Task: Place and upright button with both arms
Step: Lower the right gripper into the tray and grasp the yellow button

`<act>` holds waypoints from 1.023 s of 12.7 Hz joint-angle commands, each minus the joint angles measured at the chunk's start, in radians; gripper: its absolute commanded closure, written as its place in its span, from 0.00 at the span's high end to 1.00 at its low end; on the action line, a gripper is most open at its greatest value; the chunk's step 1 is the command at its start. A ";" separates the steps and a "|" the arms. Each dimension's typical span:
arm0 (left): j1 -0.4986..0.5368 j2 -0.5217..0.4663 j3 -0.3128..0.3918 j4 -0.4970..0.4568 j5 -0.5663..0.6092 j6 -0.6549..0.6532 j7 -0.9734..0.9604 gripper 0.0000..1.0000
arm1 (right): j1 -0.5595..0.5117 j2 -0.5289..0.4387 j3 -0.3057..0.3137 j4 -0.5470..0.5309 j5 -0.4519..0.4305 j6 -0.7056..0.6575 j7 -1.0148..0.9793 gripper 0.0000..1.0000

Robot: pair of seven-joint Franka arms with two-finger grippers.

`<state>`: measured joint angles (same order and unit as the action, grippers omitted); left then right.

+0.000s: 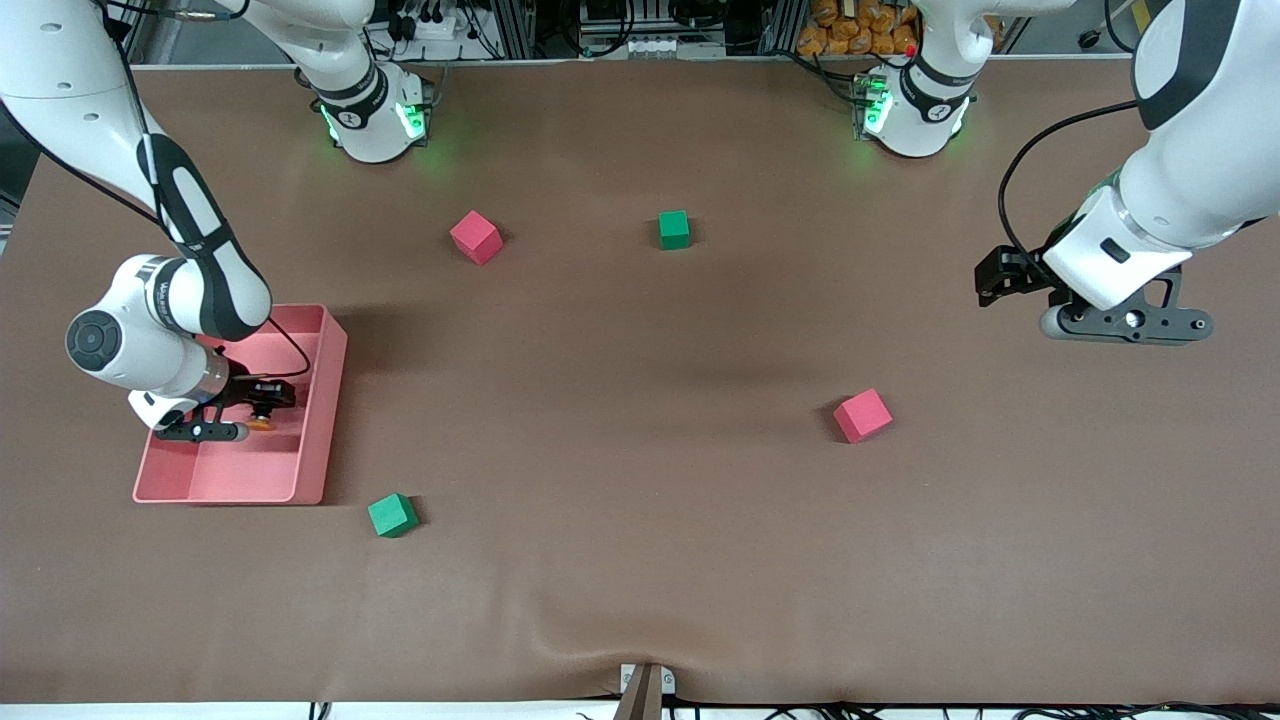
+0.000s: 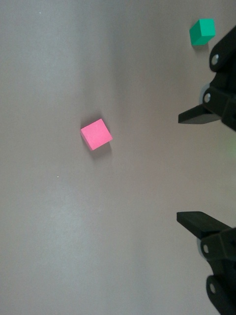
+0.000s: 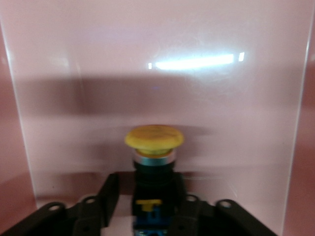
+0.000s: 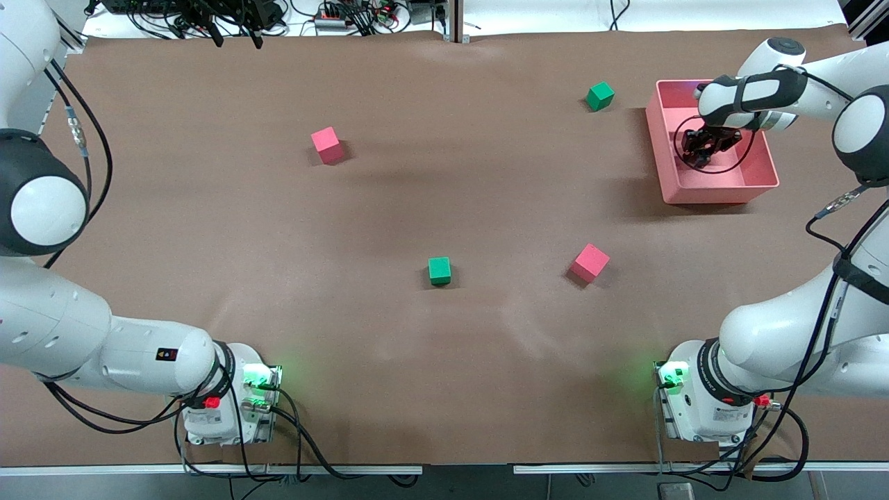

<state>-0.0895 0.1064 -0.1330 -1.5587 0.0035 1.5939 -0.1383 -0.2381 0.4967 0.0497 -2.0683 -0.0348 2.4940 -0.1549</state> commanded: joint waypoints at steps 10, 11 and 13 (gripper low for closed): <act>-0.044 0.013 -0.011 -0.017 -0.007 0.009 -0.079 0.80 | 0.064 -0.015 0.026 0.498 0.140 -0.714 0.059 0.00; -0.044 0.013 -0.011 -0.017 -0.007 0.009 -0.079 0.80 | 0.104 -0.015 0.027 0.537 0.150 -0.742 0.137 0.00; -0.039 0.012 -0.013 -0.018 -0.011 0.008 -0.078 0.80 | 0.225 -0.004 0.035 0.620 0.161 -0.741 0.326 0.00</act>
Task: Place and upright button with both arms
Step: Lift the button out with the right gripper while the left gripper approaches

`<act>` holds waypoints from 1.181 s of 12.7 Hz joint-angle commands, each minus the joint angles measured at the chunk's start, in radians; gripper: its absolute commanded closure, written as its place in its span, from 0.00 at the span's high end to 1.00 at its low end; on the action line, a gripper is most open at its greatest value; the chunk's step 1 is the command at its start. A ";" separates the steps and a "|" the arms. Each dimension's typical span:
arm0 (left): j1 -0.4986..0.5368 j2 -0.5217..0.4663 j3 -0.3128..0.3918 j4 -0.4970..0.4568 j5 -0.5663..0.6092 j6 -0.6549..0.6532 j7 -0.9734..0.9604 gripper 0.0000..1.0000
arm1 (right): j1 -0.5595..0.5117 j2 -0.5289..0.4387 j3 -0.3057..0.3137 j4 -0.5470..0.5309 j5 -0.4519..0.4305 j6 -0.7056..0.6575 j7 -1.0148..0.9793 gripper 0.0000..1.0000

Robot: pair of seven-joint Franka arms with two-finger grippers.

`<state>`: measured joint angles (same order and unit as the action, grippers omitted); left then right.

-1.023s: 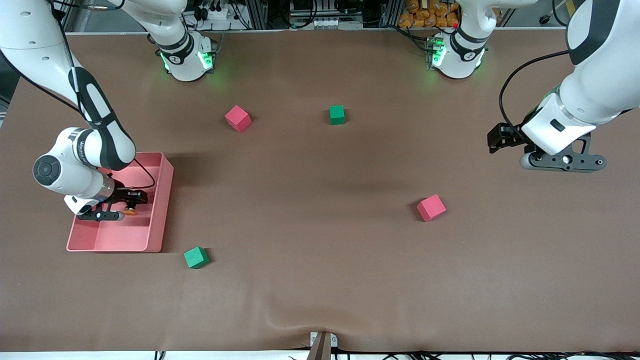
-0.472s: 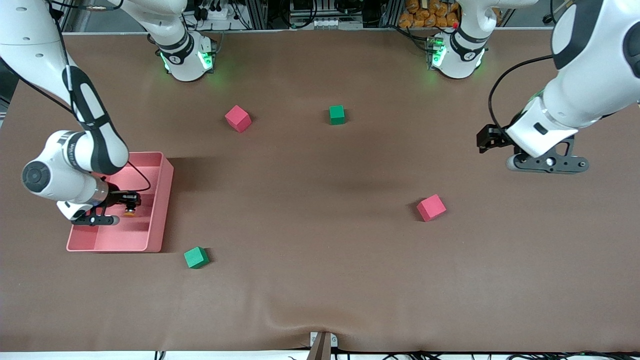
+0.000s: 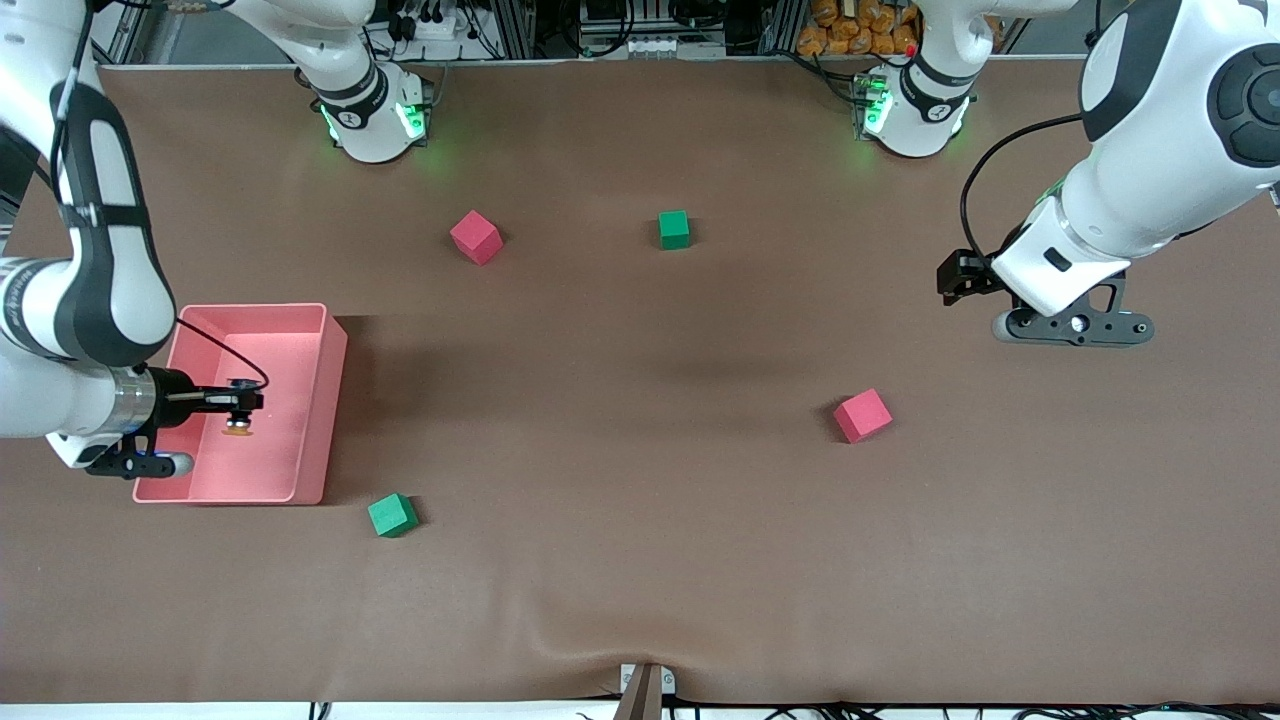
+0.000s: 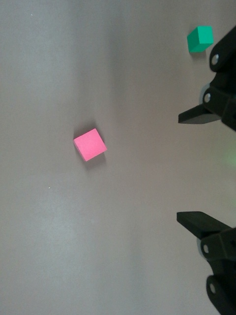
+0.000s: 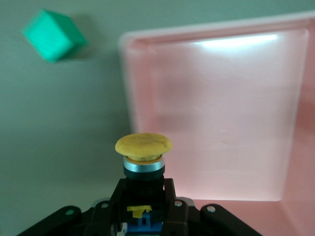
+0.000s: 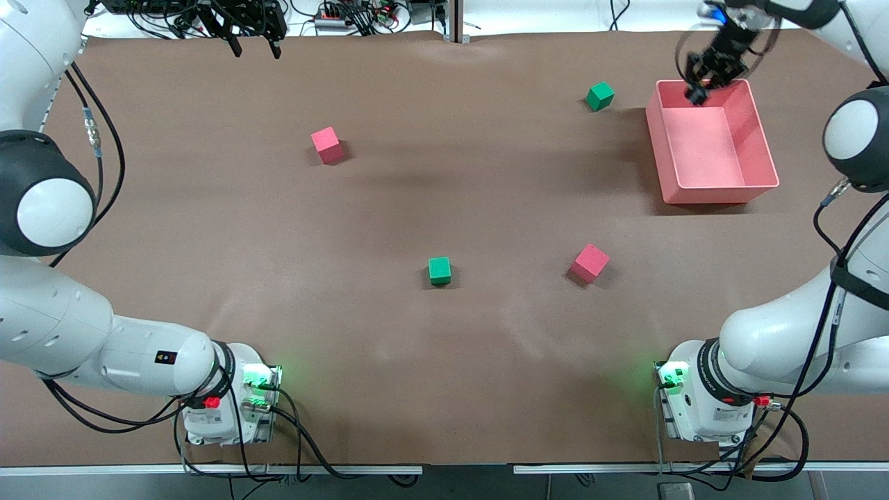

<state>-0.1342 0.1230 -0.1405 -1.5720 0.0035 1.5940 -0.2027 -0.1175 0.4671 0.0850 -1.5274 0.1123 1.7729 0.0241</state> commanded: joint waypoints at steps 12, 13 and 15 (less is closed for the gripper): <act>0.016 0.069 -0.004 -0.060 -0.060 0.006 -0.020 0.80 | 0.760 0.414 -0.008 0.369 0.041 0.418 0.657 0.00; 0.016 0.090 -0.005 -0.065 -0.065 -0.005 -0.017 0.80 | 0.788 0.447 -0.007 0.398 -0.001 0.418 0.654 0.00; -0.002 0.116 -0.004 -0.059 -0.065 -0.017 -0.017 0.80 | 0.838 0.485 -0.005 0.412 -0.087 0.418 0.657 0.00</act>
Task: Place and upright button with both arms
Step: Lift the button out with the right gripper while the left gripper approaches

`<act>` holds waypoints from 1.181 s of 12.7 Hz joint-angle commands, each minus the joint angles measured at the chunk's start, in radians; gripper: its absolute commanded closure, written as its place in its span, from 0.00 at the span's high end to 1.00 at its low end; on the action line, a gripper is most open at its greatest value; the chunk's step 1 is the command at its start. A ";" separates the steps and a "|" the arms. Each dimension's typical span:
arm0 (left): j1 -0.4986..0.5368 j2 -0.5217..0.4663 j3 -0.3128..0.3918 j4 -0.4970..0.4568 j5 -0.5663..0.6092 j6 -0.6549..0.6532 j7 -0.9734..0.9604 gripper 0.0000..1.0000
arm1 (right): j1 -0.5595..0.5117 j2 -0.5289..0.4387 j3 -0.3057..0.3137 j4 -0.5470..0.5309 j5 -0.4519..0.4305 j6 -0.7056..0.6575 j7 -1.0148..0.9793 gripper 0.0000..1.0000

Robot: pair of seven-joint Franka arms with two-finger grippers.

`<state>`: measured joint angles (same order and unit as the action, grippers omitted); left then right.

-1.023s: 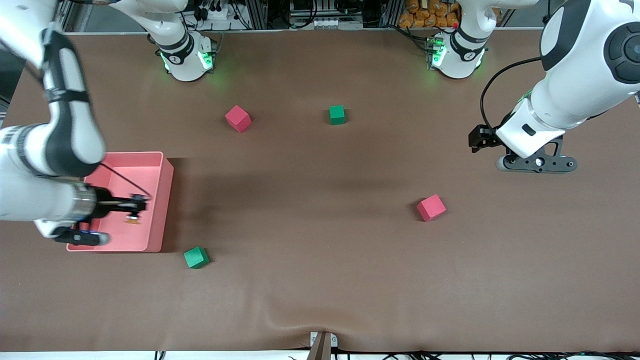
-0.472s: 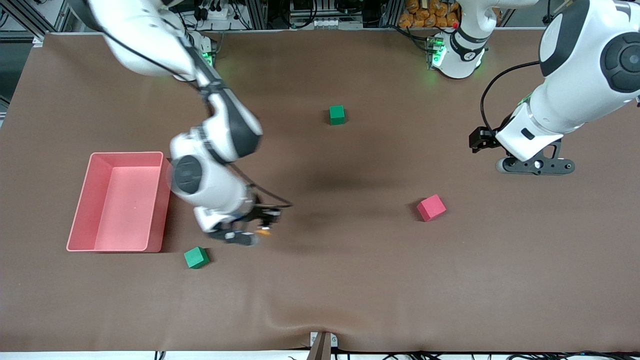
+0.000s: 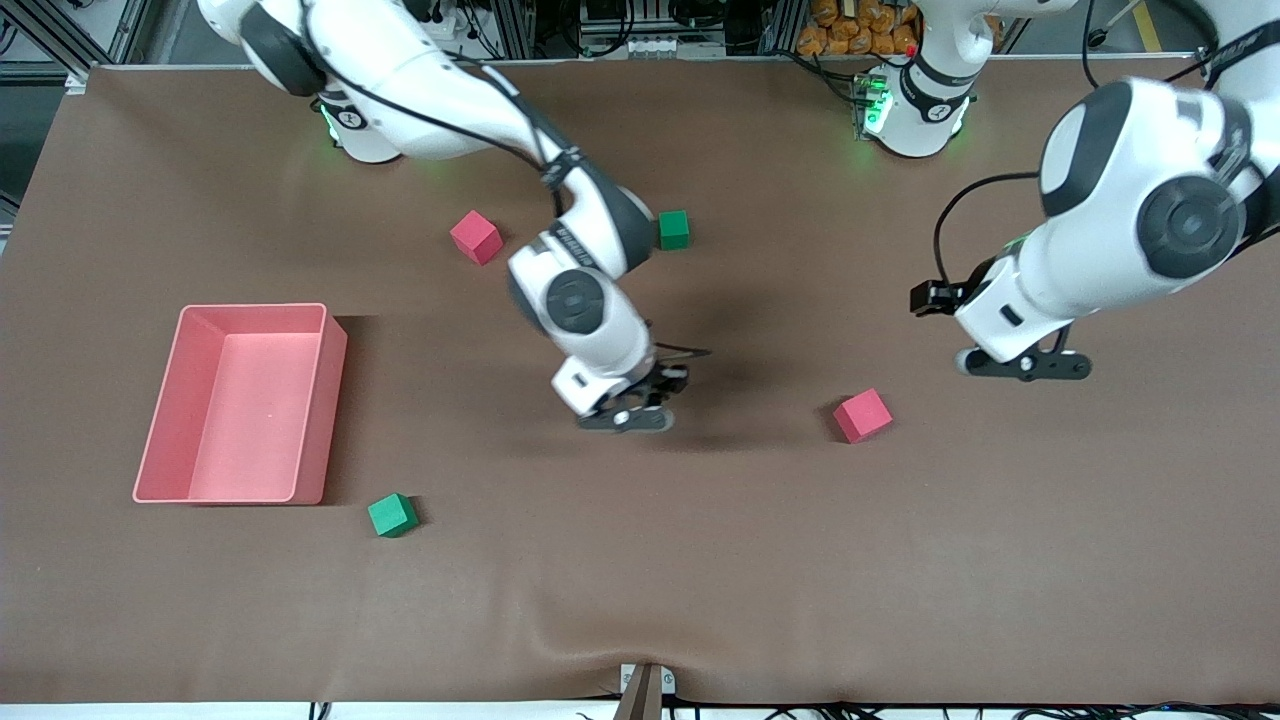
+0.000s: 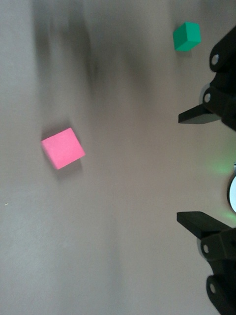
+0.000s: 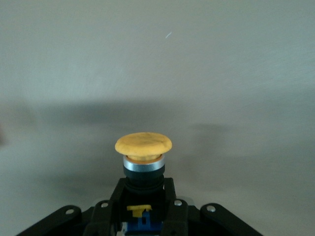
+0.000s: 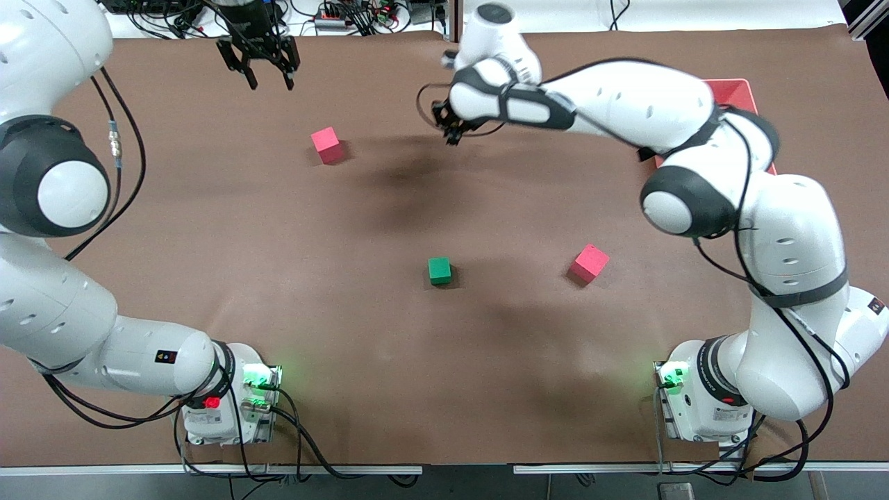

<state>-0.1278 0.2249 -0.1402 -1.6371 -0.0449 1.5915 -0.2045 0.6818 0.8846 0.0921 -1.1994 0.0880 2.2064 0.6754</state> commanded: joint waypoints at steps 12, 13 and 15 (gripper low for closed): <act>-0.038 0.203 -0.010 0.023 -0.165 -0.015 -0.012 0.80 | 0.078 0.116 -0.011 0.083 -0.088 0.003 0.085 1.00; -0.047 0.229 -0.012 0.051 -0.165 -0.011 -0.010 0.80 | 0.061 0.088 -0.006 0.086 -0.080 -0.028 0.087 1.00; -0.076 0.275 -0.012 0.097 -0.190 -0.007 -0.016 0.80 | 0.009 0.032 0.000 0.096 -0.074 -0.117 0.085 1.00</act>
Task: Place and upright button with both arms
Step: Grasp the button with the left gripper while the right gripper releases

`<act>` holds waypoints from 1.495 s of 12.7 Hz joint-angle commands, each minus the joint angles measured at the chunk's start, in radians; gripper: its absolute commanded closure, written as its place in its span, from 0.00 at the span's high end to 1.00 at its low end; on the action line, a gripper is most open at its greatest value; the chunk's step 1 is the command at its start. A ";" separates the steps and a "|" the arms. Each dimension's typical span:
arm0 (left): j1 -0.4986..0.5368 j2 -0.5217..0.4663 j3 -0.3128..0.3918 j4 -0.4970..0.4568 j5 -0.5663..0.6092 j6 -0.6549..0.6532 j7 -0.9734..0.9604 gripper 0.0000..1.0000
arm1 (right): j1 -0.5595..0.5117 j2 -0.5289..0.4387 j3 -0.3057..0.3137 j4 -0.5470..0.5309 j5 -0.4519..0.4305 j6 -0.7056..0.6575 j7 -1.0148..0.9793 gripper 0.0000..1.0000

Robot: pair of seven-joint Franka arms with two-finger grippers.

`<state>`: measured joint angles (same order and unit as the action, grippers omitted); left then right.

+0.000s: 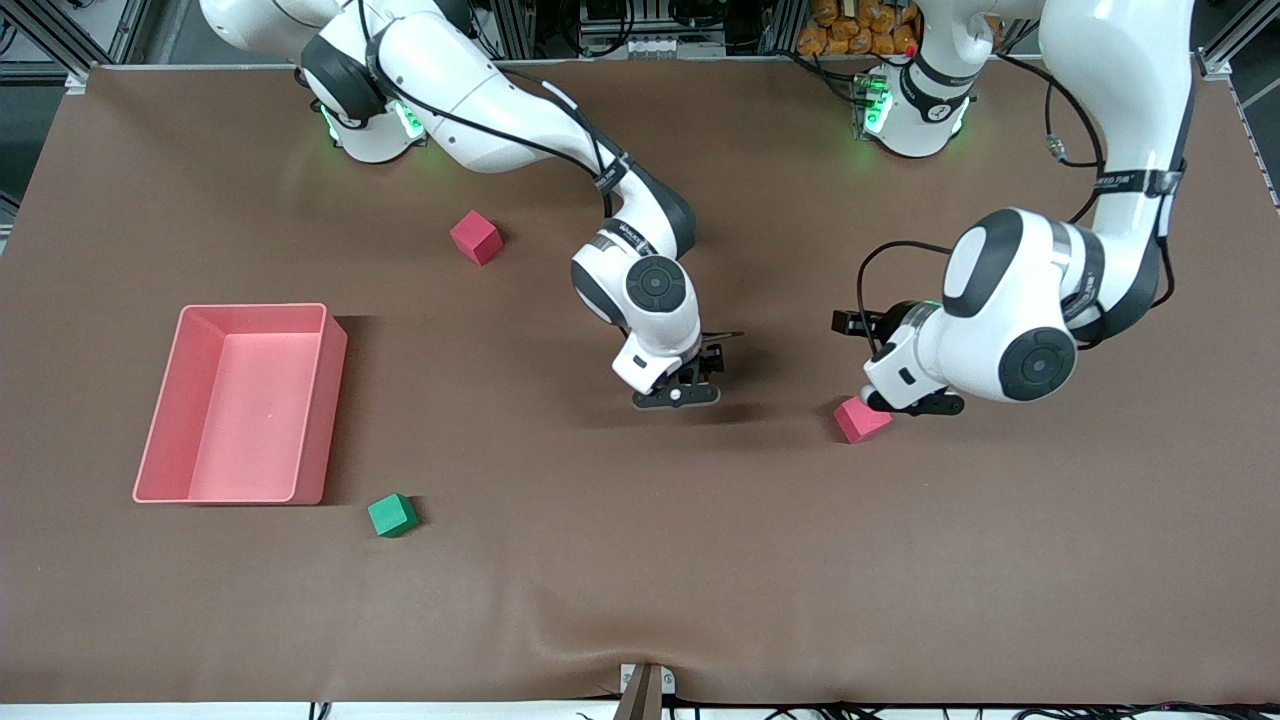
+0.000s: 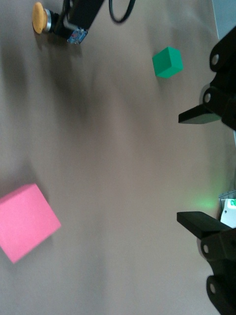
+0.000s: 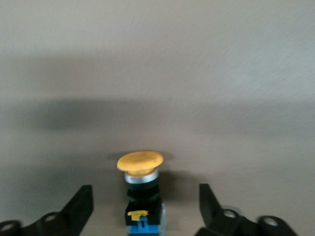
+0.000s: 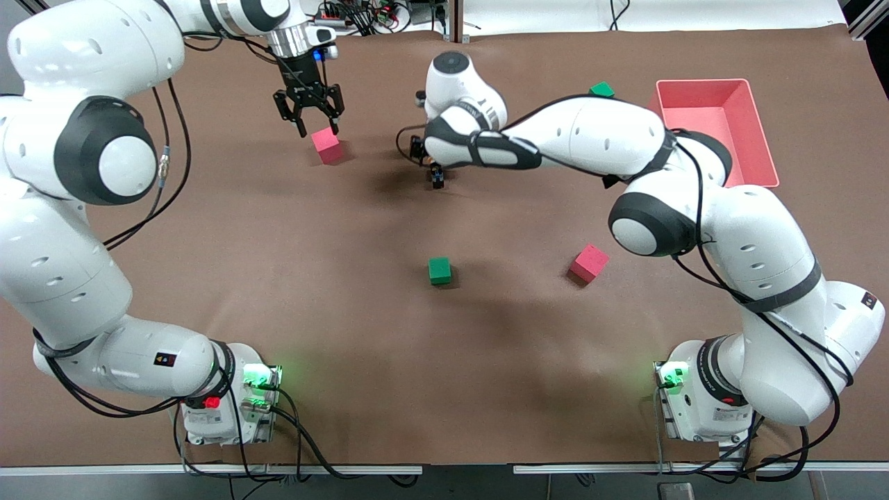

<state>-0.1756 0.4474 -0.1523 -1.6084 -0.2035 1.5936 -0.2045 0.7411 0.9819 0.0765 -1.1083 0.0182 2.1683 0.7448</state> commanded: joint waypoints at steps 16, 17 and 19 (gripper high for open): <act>-0.300 0.364 0.004 0.246 -0.228 0.312 -0.303 0.65 | -0.744 -0.638 0.089 -0.005 0.006 -0.783 -0.261 1.00; -0.314 0.372 0.007 0.246 -0.223 0.313 -0.309 0.65 | -0.744 -0.690 0.086 -0.011 -0.004 -0.816 -0.263 1.00; -0.331 0.382 0.016 0.245 -0.208 0.313 -0.311 0.65 | -0.749 -0.788 0.054 -0.101 -0.004 -0.834 -0.287 1.00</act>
<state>-0.4880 0.8084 -0.1528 -1.3883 -0.4164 1.9044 -0.4977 -0.0107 0.3196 0.1610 -1.0789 0.0160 1.3317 0.4842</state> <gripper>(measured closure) 0.348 0.000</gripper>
